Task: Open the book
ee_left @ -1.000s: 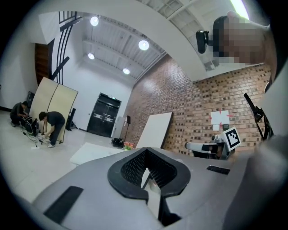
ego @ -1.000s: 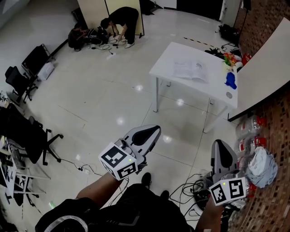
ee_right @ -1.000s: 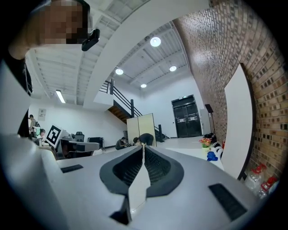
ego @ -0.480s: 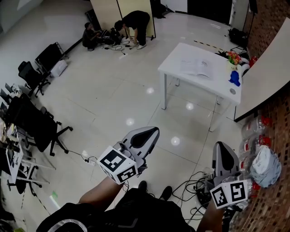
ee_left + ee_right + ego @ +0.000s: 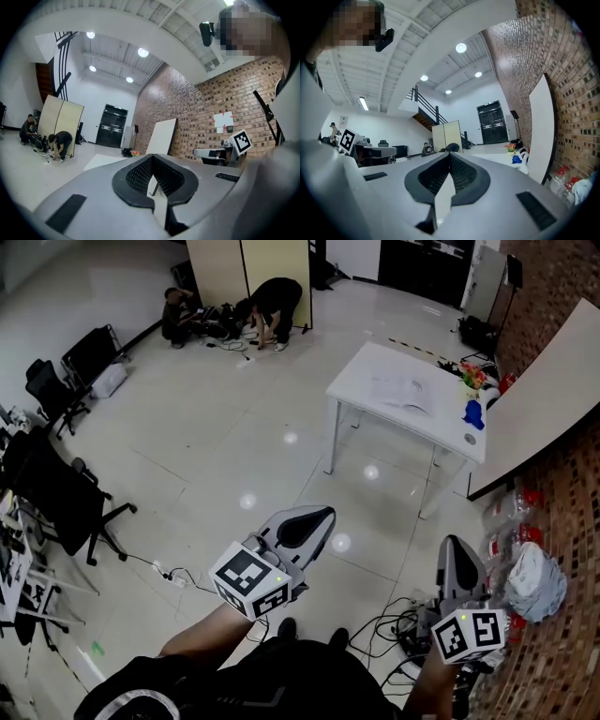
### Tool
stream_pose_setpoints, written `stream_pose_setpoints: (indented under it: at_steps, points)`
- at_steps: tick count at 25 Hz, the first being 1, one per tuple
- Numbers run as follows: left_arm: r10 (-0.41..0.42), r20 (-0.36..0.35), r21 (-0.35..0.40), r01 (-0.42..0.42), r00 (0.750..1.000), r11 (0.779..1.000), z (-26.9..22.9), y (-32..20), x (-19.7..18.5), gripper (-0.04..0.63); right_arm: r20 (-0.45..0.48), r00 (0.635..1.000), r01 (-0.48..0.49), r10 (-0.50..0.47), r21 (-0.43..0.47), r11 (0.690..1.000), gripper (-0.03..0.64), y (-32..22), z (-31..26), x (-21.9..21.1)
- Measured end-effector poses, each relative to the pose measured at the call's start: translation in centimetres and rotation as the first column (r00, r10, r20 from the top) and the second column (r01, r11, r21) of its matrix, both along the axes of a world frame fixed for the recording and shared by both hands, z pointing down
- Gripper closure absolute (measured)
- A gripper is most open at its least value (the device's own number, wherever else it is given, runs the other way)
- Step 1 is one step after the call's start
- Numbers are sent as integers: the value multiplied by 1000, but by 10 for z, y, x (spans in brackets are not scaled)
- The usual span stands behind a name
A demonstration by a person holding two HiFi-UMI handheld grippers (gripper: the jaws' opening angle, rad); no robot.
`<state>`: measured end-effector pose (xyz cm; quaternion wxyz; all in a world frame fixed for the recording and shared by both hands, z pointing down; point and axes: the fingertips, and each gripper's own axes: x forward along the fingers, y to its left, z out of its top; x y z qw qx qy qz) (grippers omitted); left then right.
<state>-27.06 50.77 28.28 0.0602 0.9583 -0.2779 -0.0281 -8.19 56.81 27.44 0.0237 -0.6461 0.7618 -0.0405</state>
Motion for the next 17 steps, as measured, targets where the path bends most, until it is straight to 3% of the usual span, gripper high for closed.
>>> stream_pose_setpoints:
  at_steps: [17]
  points:
    - [28, 2, -22, -28, 1000, 999, 8, 17, -2, 600, 5, 999, -41, 41, 13, 999, 615, 24, 1, -5]
